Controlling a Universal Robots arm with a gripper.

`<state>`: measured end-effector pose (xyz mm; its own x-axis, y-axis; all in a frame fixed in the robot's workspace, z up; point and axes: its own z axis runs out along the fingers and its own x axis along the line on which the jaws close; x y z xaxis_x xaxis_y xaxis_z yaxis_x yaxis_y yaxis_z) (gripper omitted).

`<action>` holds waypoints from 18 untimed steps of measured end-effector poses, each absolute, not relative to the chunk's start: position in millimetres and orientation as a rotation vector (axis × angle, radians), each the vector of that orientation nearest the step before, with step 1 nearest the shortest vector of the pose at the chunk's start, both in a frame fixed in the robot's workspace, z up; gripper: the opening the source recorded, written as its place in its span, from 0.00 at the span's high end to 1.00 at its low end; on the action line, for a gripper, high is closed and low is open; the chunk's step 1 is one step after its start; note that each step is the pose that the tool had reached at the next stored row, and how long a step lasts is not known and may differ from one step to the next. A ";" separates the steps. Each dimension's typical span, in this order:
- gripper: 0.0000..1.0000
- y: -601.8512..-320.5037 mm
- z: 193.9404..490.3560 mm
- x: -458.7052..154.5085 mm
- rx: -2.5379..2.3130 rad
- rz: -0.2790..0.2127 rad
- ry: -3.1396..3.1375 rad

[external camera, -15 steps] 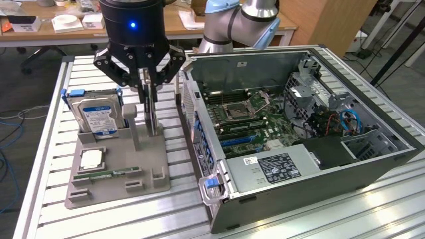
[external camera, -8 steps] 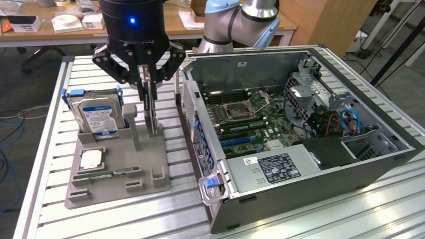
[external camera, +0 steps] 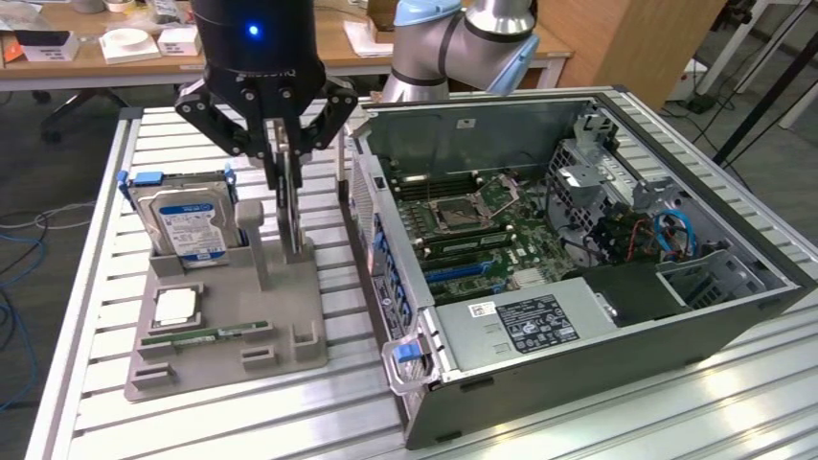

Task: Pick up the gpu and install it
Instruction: 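Pick up the gpu and move the gpu toward the slot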

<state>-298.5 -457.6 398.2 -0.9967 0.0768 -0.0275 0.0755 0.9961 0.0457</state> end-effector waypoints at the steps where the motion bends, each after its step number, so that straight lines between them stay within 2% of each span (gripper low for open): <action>1: 0.74 -457.6 398.9 -298.5 0.119 0.069 3.109; 18: 0.74 -457.6 410.9 -298.5 0.119 0.069 3.109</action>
